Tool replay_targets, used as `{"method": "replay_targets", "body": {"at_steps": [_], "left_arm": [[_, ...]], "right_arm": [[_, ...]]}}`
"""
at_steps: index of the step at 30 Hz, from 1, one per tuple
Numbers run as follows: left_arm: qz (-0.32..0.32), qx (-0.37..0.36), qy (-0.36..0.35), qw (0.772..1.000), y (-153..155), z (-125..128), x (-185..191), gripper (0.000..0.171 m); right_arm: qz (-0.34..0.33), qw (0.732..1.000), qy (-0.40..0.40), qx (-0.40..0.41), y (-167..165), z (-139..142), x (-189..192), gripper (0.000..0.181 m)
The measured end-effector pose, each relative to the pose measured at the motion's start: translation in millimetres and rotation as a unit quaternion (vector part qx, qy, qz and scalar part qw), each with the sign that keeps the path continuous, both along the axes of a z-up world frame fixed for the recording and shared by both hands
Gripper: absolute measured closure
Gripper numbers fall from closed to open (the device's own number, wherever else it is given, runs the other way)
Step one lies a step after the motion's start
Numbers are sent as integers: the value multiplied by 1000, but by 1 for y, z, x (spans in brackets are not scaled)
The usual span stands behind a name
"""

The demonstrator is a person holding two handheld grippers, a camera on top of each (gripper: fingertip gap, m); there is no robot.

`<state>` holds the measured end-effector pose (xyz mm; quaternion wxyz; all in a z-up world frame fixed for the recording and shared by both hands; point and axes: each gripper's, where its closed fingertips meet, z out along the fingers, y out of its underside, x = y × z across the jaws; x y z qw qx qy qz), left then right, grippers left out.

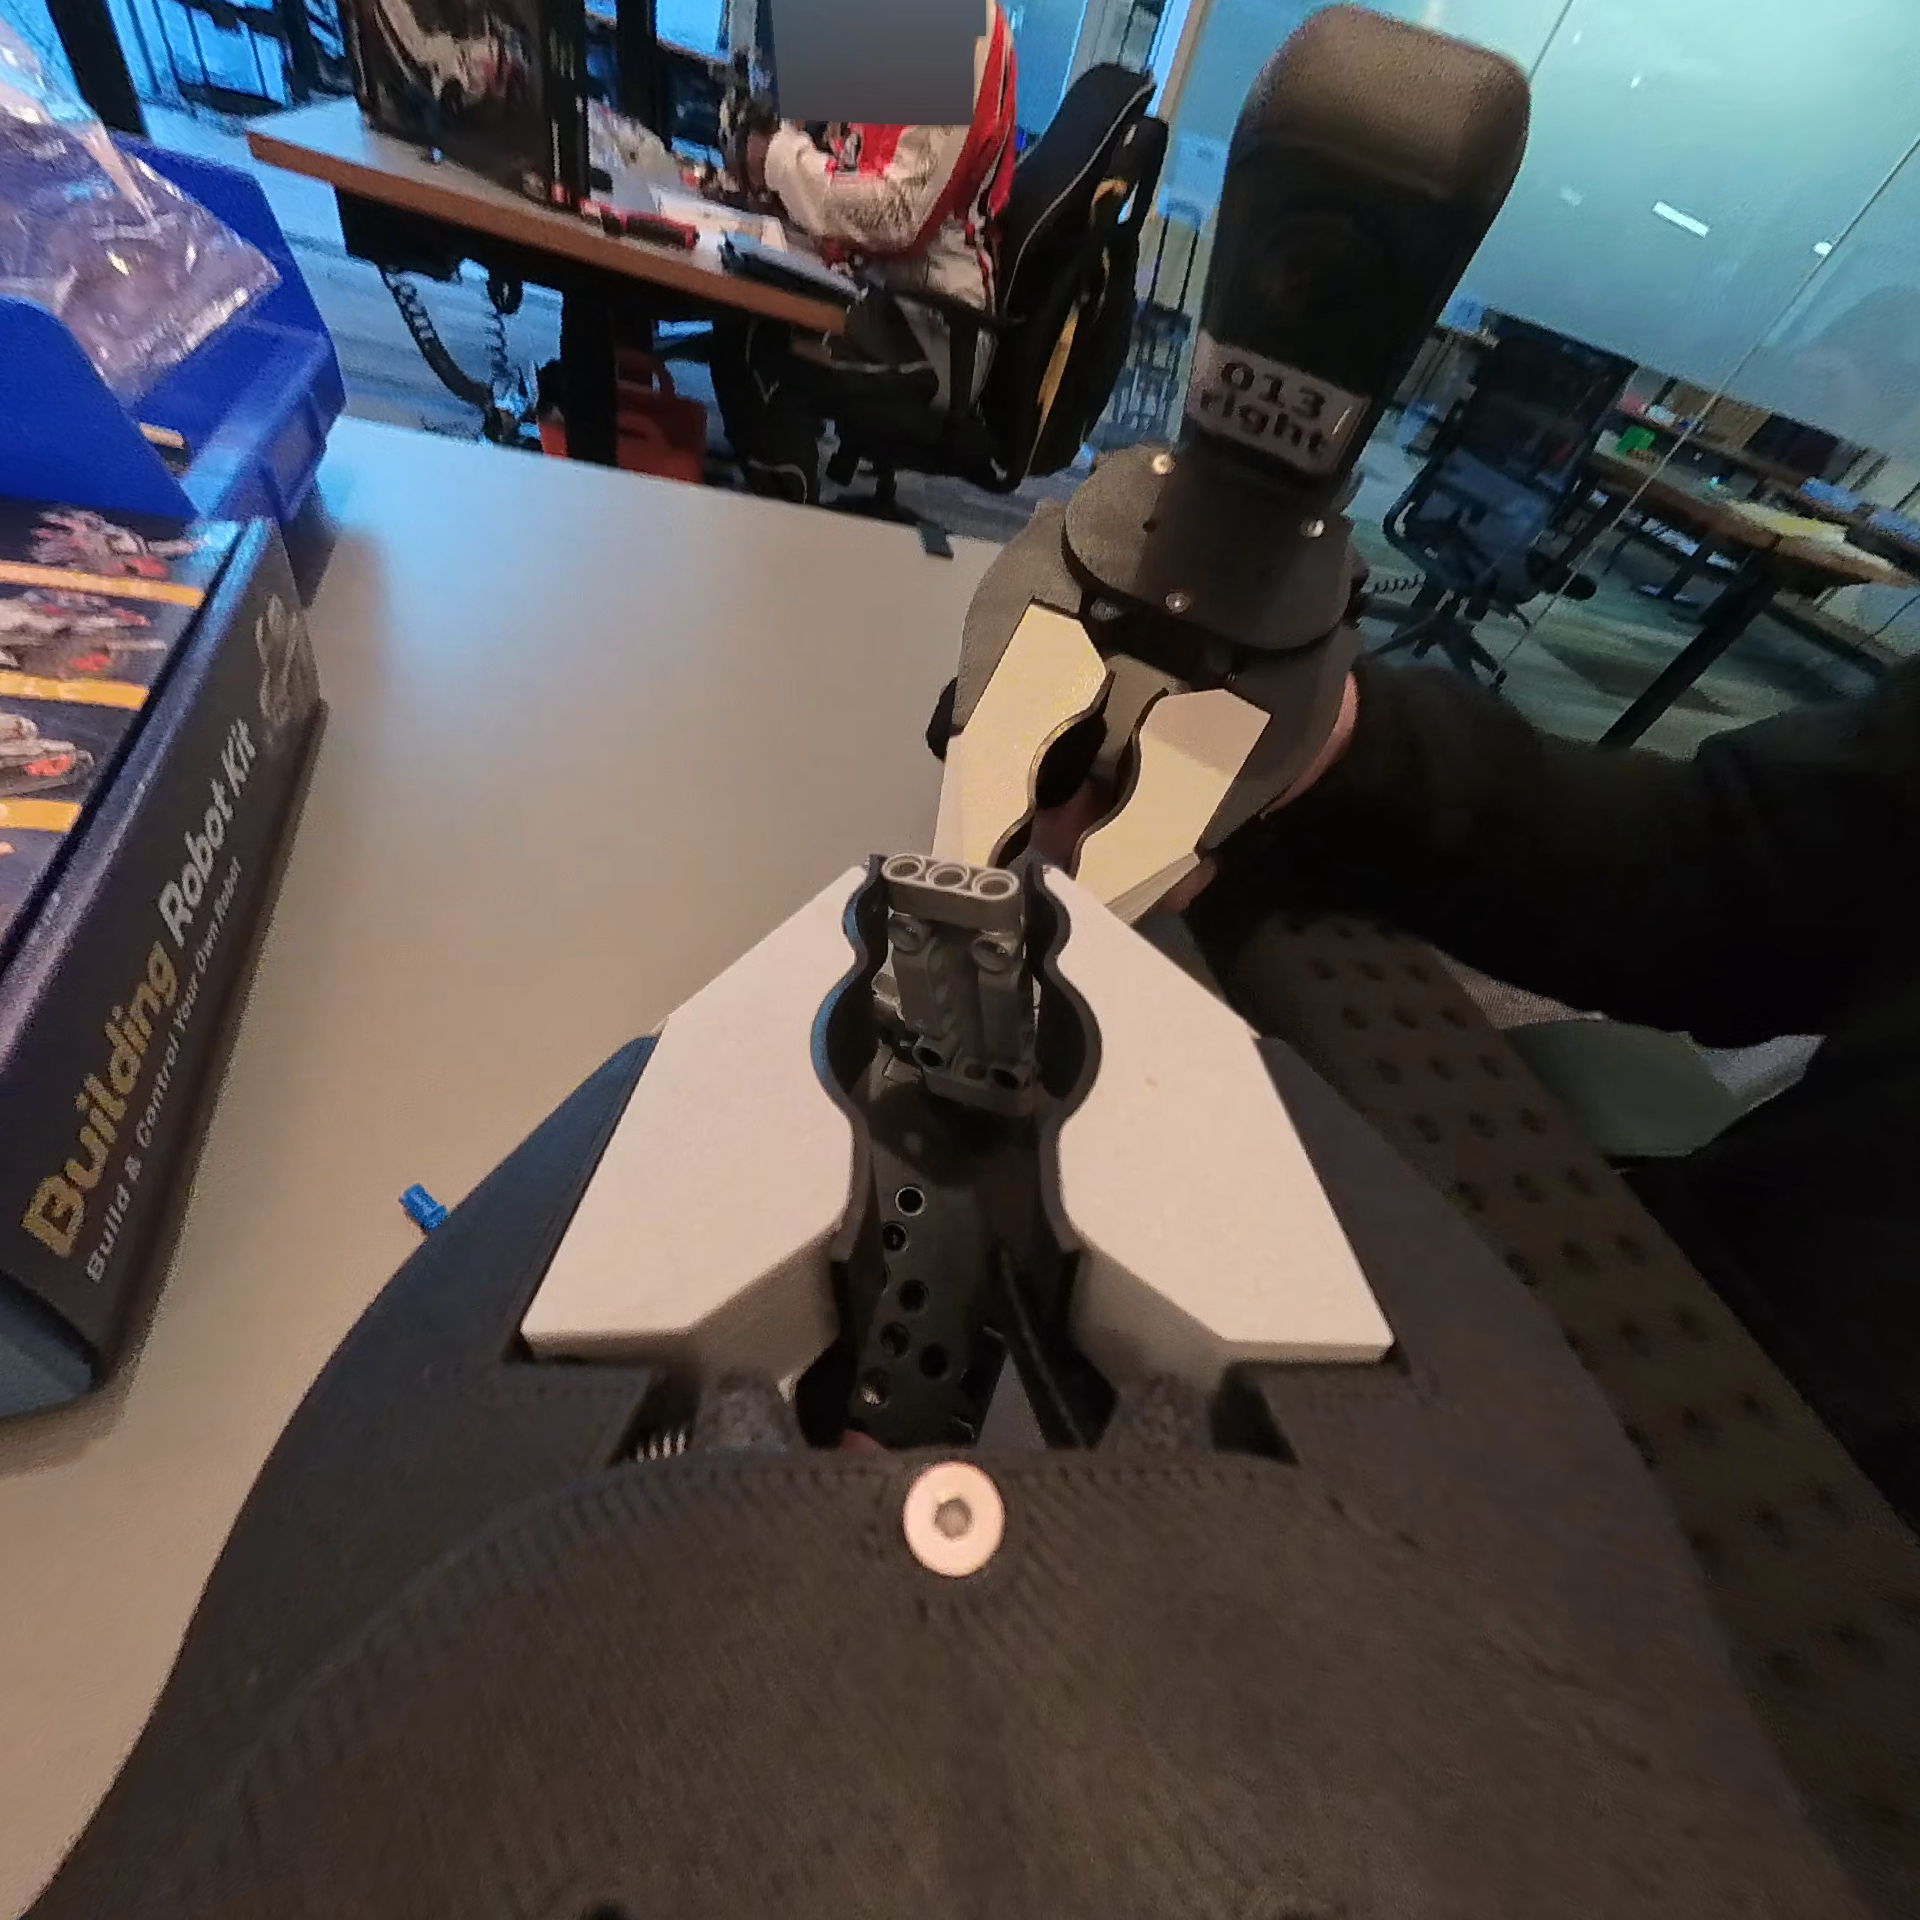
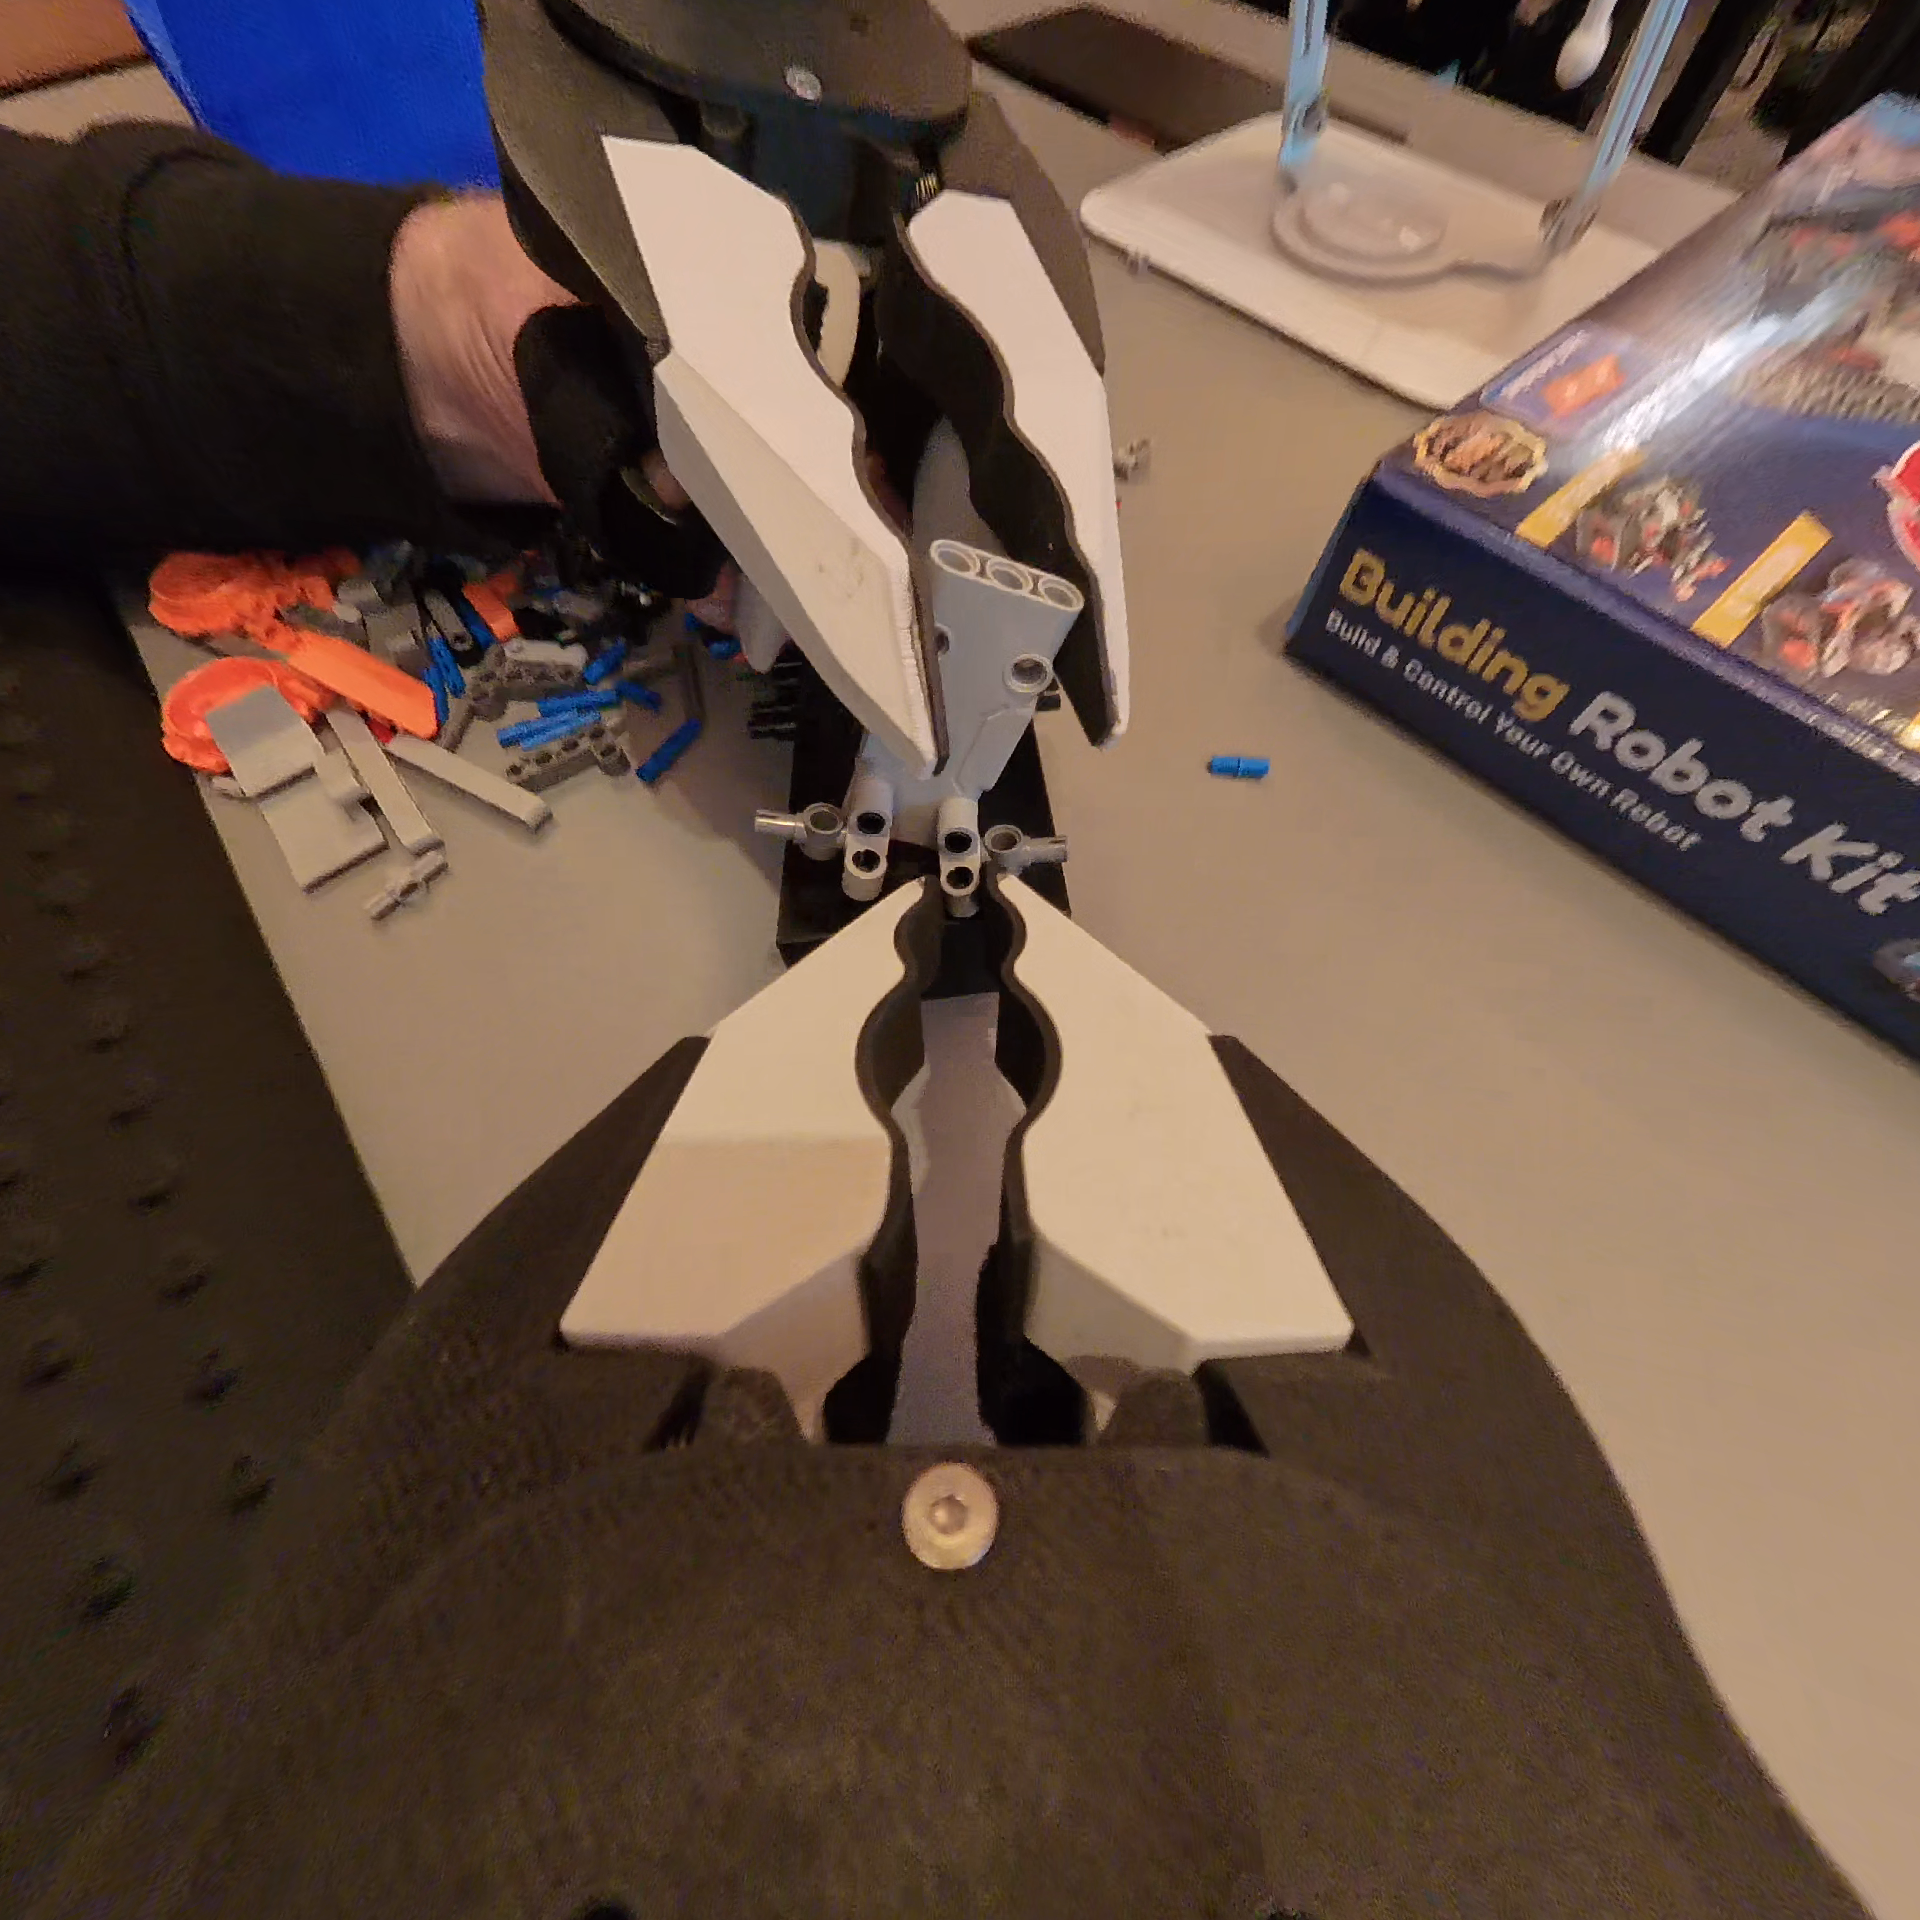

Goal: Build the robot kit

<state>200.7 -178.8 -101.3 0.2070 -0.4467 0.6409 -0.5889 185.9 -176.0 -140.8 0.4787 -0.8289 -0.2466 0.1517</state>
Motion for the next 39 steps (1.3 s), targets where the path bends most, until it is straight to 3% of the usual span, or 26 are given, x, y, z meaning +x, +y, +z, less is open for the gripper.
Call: {"method": "replay_targets", "body": {"at_steps": [6,10,15,23,29,31,33,34,36,39], "left_arm": [[1,45,53,998,1,-27,-1,146],[-16,77,91,993,8,-35,-16,121],[-27,227,151,962,10,-74,-24,103],[-20,328,163,930,13,-88,-23,106],[-15,342,156,926,14,-89,-23,107],[-14,344,153,926,14,-89,-23,107],[-12,345,153,926,13,-89,-22,106],[-13,346,153,925,12,-89,-20,106],[-13,346,152,926,10,-89,-19,106],[-12,340,158,927,10,-89,-19,106]], "right_arm": [[8,998,-15,-58,-2,-28,-1,176],[8,998,-5,-57,-2,-27,0,176],[12,999,-15,-47,0,-27,-1,177],[3,999,-33,-33,2,-25,2,178],[14,991,-132,11,4,-25,3,178],[13,996,-83,-6,3,-24,3,178],[16,997,70,10,5,6,-4,178],[-2,994,108,12,9,14,3,178],[-12,997,66,-36,7,-13,12,177],[-16,996,82,-27,7,-5,20,177]]}}
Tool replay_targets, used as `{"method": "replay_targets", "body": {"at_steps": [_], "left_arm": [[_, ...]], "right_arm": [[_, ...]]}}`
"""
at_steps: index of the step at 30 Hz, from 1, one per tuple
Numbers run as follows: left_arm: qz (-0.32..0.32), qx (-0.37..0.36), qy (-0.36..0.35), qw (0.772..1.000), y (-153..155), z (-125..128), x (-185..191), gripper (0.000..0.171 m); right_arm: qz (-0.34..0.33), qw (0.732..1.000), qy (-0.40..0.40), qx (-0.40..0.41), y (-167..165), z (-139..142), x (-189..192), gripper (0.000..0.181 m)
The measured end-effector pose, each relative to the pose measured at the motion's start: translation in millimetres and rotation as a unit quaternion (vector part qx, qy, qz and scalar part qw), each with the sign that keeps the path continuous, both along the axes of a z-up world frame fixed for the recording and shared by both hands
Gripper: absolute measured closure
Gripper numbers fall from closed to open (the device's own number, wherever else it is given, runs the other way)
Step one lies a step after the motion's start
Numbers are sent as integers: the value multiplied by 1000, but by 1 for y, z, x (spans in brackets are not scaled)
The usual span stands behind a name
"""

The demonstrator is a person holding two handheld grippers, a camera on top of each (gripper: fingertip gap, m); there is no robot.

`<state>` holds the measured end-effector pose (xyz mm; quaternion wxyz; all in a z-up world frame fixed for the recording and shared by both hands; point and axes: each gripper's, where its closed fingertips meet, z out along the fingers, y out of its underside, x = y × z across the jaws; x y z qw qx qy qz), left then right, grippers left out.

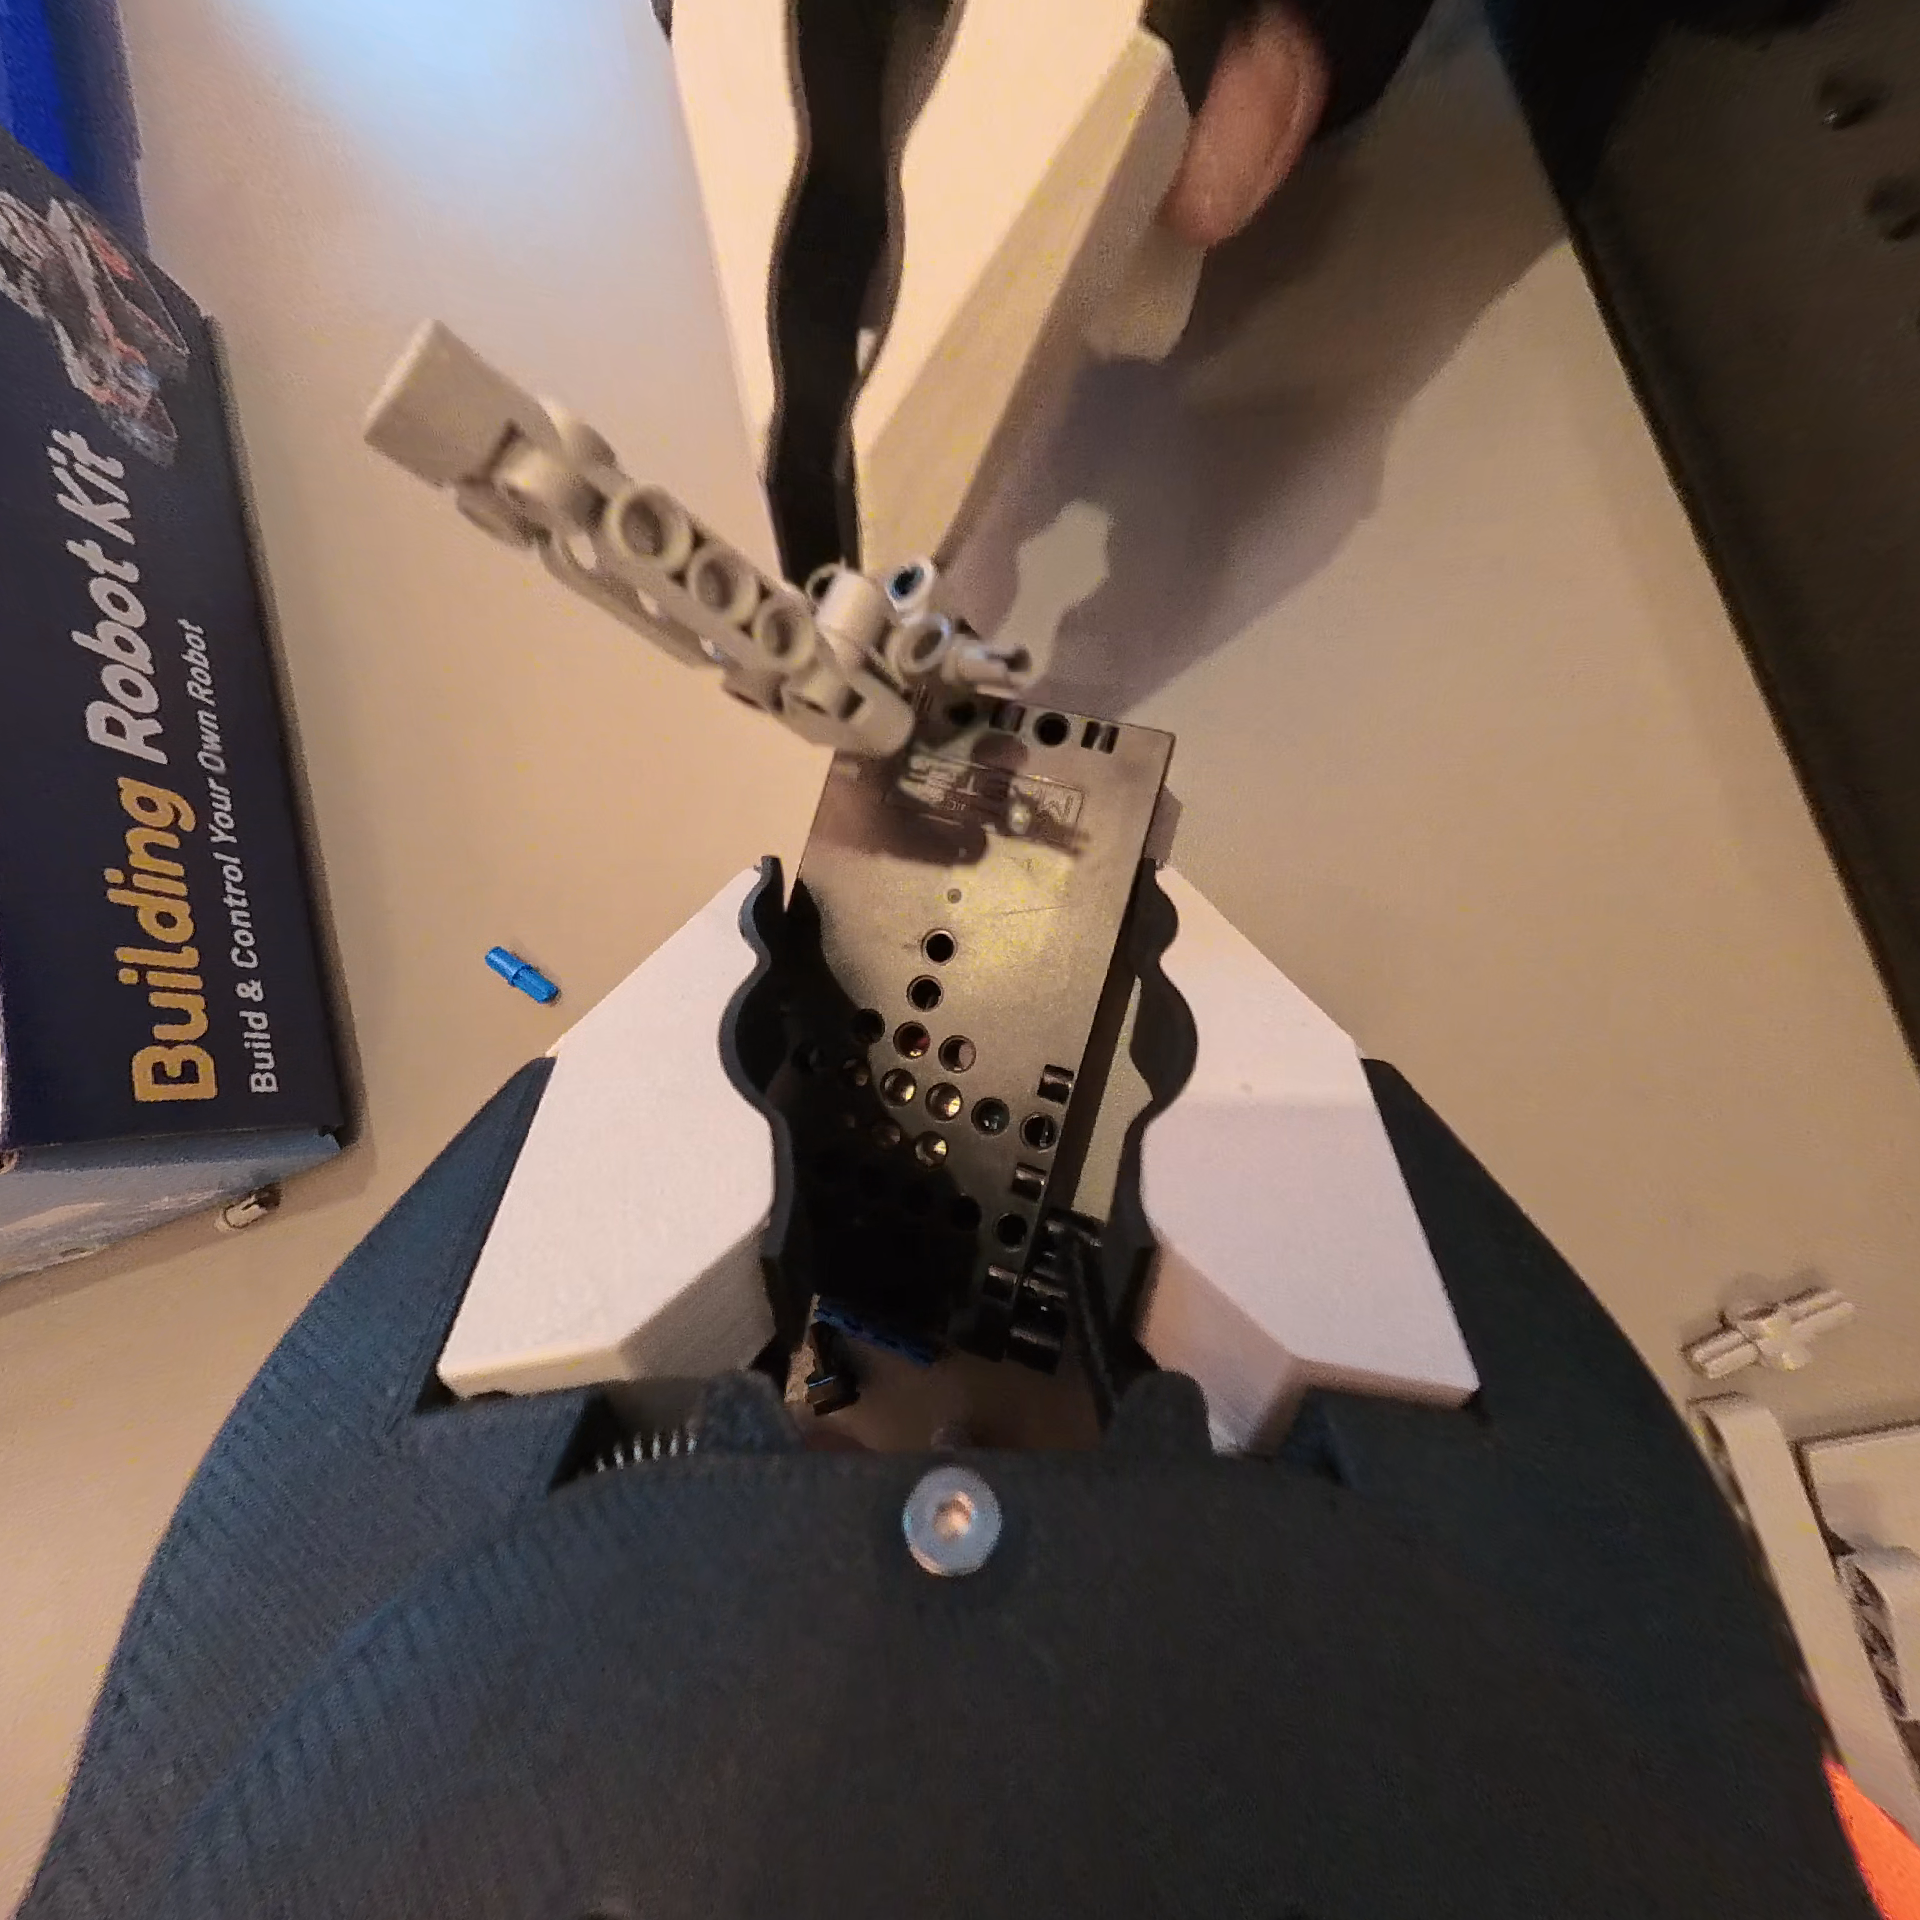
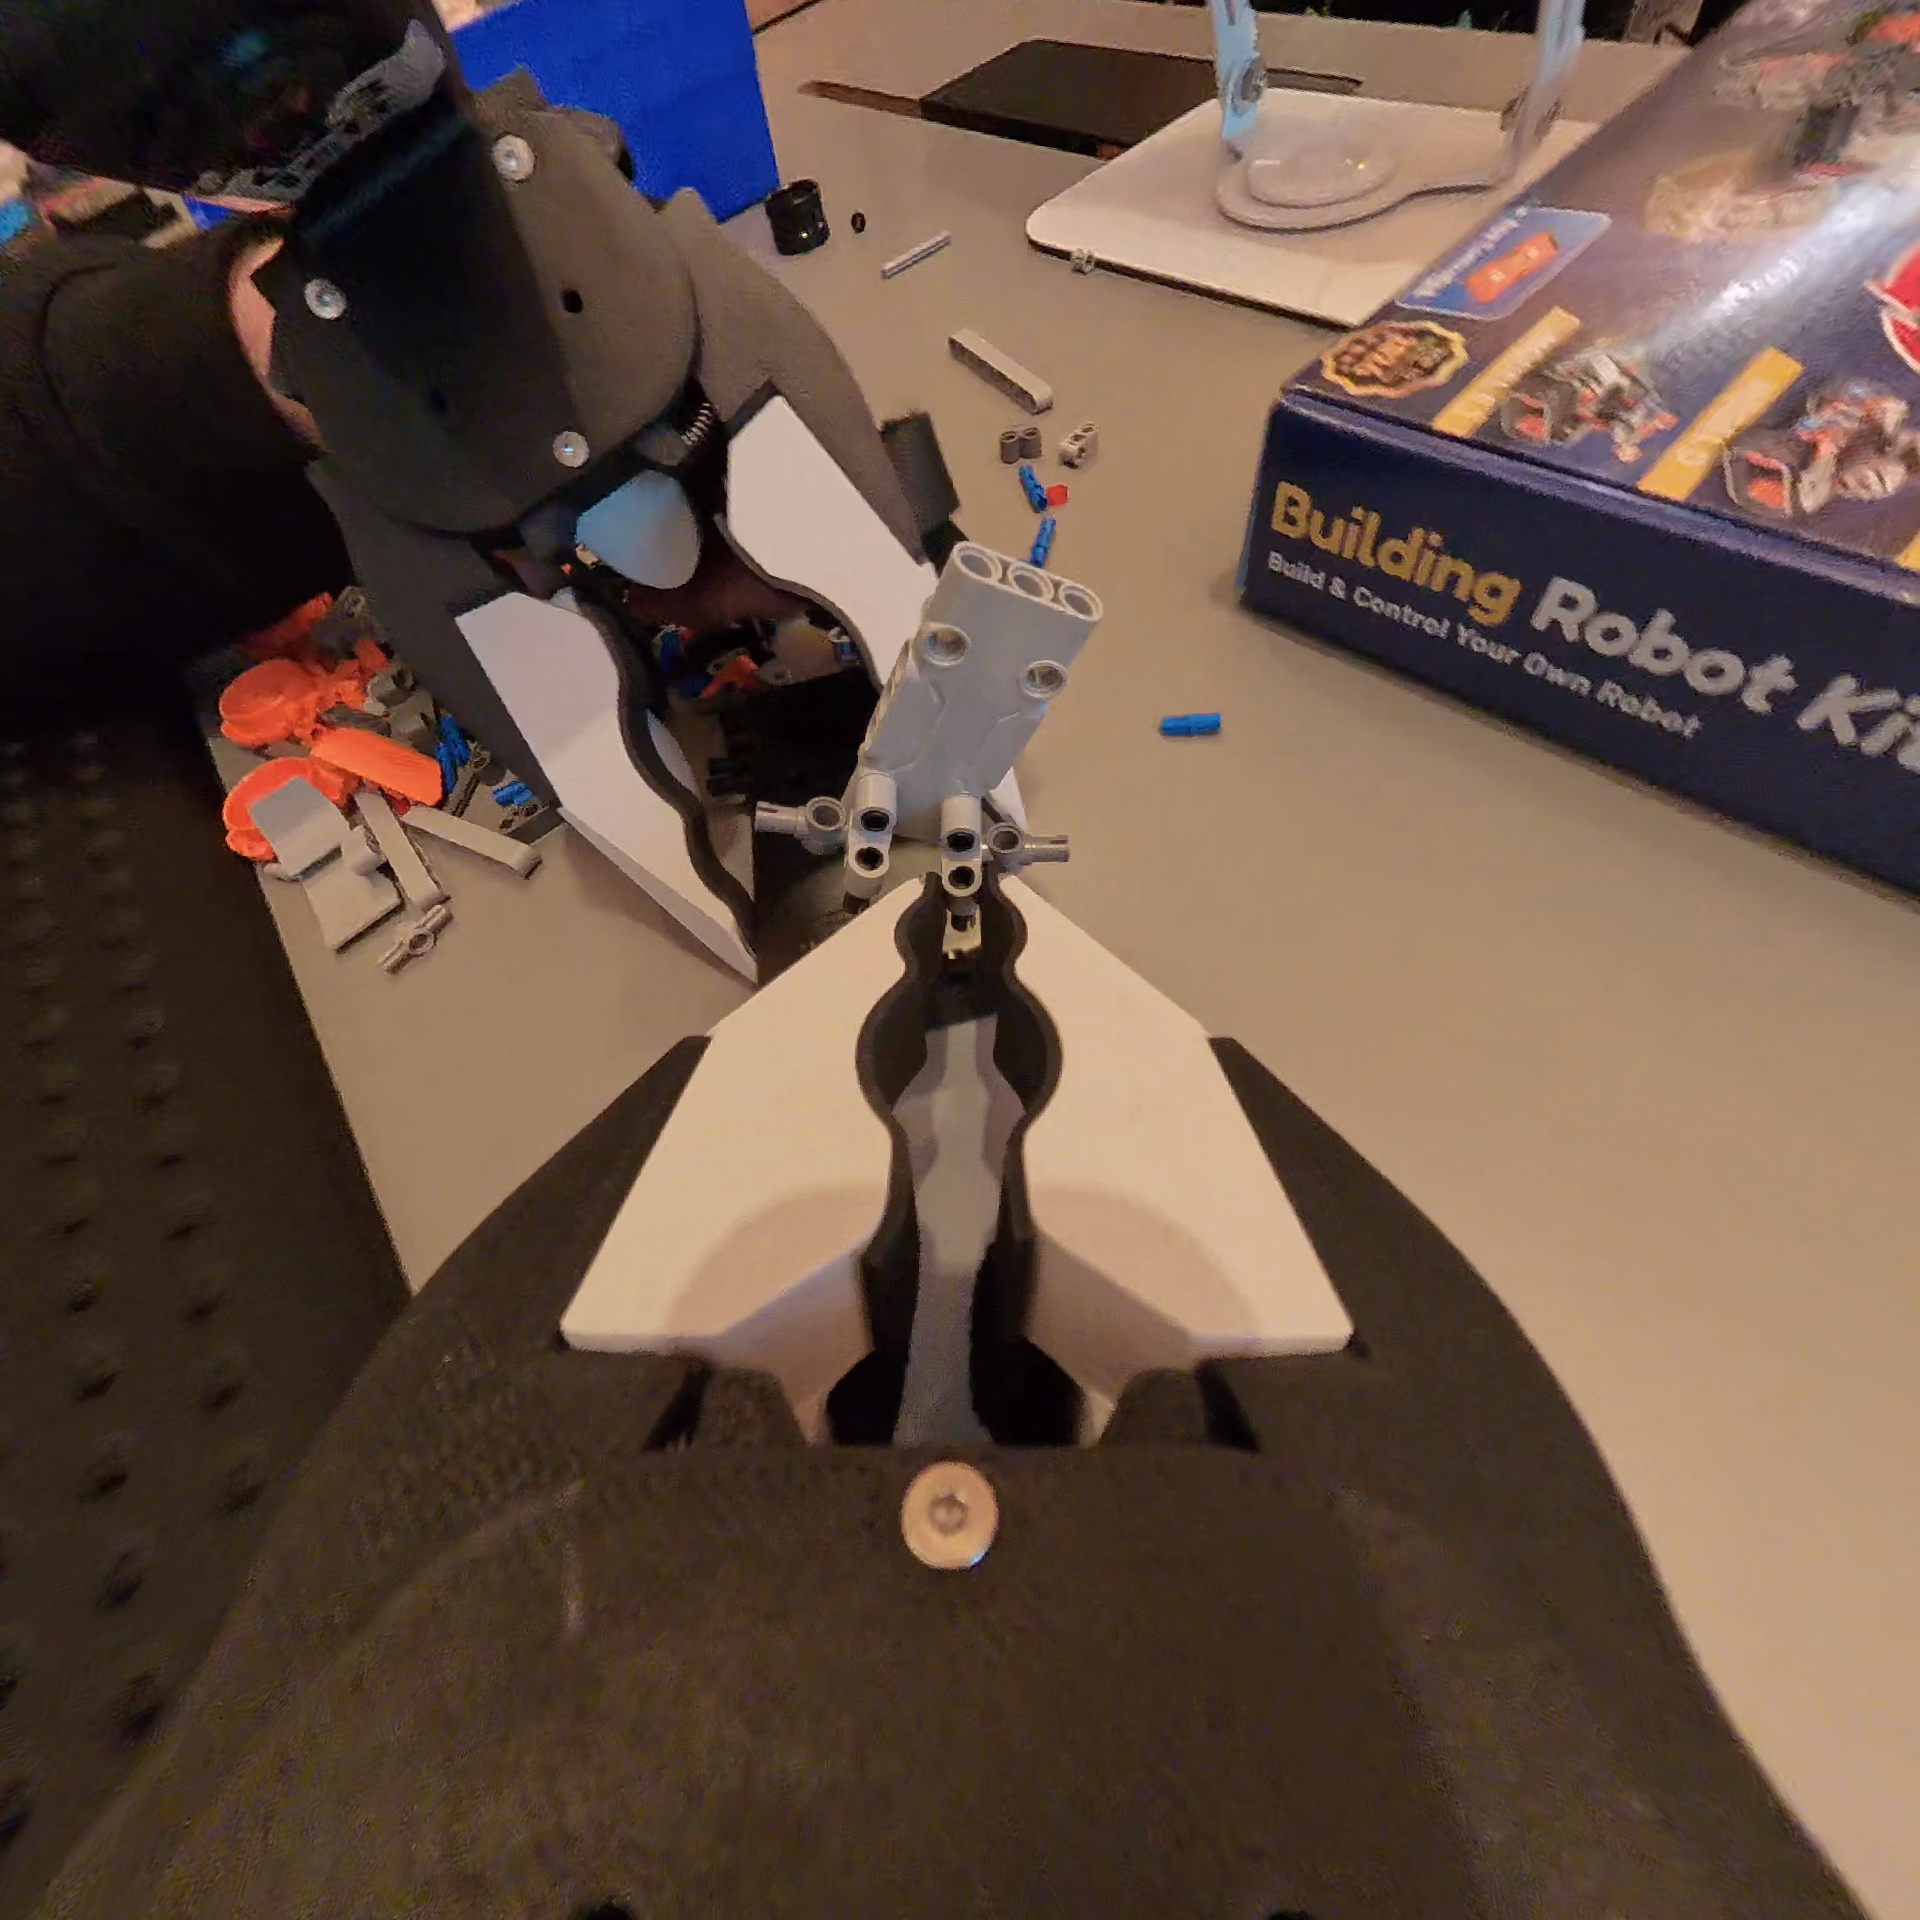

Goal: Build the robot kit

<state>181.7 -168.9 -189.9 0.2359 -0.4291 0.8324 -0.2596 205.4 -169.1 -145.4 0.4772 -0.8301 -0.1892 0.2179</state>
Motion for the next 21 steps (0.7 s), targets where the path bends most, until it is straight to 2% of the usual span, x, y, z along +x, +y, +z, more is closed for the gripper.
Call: {"method": "replay_targets", "body": {"at_steps": [3,5,8,12,16,19,21], "left_arm": [[4,-21,8,1000,0,2,-2,104],[17,-14,15,1000,9,6,-7,93],[16,0,34,999,13,9,-14,91],[16,5,38,999,17,5,-17,94],[8,25,58,998,18,-3,-21,99],[7,23,59,998,16,-3,-19,100],[5,24,55,998,15,-2,-18,105]], "right_arm": [[-14,1000,8,12,-4,4,13,177],[-29,999,12,15,-6,5,23,176],[-8,1000,-7,-29,-15,-14,25,176],[-26,997,-45,-55,-16,-26,39,176],[-78,987,-114,-85,-14,-33,72,176],[-87,974,-154,-140,-15,-43,91,176],[-75,971,-158,-163,-15,-46,91,175]]}}
